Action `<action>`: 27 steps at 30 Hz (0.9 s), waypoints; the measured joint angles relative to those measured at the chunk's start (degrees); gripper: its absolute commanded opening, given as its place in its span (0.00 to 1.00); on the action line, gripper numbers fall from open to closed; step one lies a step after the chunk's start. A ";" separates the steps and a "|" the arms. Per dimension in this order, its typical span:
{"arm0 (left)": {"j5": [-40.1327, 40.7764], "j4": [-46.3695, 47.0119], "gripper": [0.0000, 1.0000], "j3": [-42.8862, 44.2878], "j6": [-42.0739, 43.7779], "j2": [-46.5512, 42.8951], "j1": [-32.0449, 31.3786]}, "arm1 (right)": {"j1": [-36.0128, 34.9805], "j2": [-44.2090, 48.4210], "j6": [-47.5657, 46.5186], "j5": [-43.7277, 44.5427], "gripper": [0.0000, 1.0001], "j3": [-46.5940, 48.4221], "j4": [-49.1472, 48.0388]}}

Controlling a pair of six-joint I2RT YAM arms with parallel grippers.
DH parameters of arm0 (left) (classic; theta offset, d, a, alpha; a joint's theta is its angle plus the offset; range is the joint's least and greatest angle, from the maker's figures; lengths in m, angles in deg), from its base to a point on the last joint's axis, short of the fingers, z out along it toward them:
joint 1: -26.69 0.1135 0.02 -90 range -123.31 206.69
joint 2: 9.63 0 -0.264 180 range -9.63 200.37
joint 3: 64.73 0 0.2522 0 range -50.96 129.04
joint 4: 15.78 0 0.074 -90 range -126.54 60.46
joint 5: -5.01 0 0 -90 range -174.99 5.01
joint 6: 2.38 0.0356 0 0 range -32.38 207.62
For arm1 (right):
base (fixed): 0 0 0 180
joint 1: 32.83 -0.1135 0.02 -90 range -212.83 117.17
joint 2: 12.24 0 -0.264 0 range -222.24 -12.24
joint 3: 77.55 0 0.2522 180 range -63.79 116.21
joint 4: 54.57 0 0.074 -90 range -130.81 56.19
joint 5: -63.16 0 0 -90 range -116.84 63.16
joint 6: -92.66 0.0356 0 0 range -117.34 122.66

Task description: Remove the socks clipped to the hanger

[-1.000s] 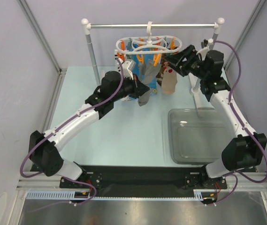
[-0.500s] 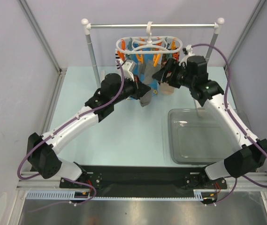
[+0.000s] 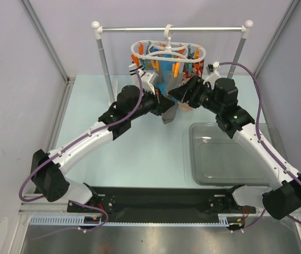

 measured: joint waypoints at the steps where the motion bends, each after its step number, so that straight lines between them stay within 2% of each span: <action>1: 0.02 -0.02 0.00 -0.11 -0.02 0.00 0.00 | 0.00 0.24 0.76 -0.04 0.70 -0.70 -1.01; 7: 0.00 0.00 0.00 -0.13 0.00 0.26 -0.07 | -0.68 -0.81 3.56 -0.46 0.72 -1.05 -3.82; 10: 0.00 0.00 0.01 -0.11 0.00 0.50 -0.07 | -1.14 -2.03 4.26 -0.61 0.63 -1.03 -5.03; 11: -0.02 0.00 0.01 -0.13 0.00 0.52 -0.09 | -1.25 -2.54 4.31 -0.61 0.49 -1.03 -5.14; 12: -0.04 0.00 0.03 -0.13 0.00 0.55 -0.09 | -1.31 -2.97 4.20 -0.57 0.39 -1.03 -5.20; 13: -0.09 0.02 0.12 -0.13 0.00 0.55 -0.09 | -1.36 -3.30 4.50 -0.57 0.30 -1.03 -5.16; 14: -0.13 0.00 0.20 -0.11 -0.04 0.55 -0.09 | -1.36 -3.61 4.70 -0.55 0.15 -1.03 -5.11; 15: -0.22 -0.09 0.28 -0.11 0.11 0.55 -0.09 | -1.38 -3.67 4.39 -0.52 0.07 -1.03 -5.07; 16: -0.33 -0.52 0.42 -0.02 0.11 0.55 -0.07 | -1.38 -3.69 4.28 -0.35 0.00 -1.03 -4.94; 19: -0.39 -5.27 0.63 2.93 0.42 0.90 0.11 | -1.29 -3.65 3.52 -0.13 0.00 -1.03 -4.74; 23: -1.03 -11.69 0.64 9.57 -0.04 1.01 1.92 | -0.15 -3.58 2.38 -0.17 0.00 -1.03 -5.75; 27: -1.86 -13.51 0.63 20.22 -0.50 3.87 6.14 | 0.63 -3.56 1.14 -1.25 0.00 -1.01 -5.42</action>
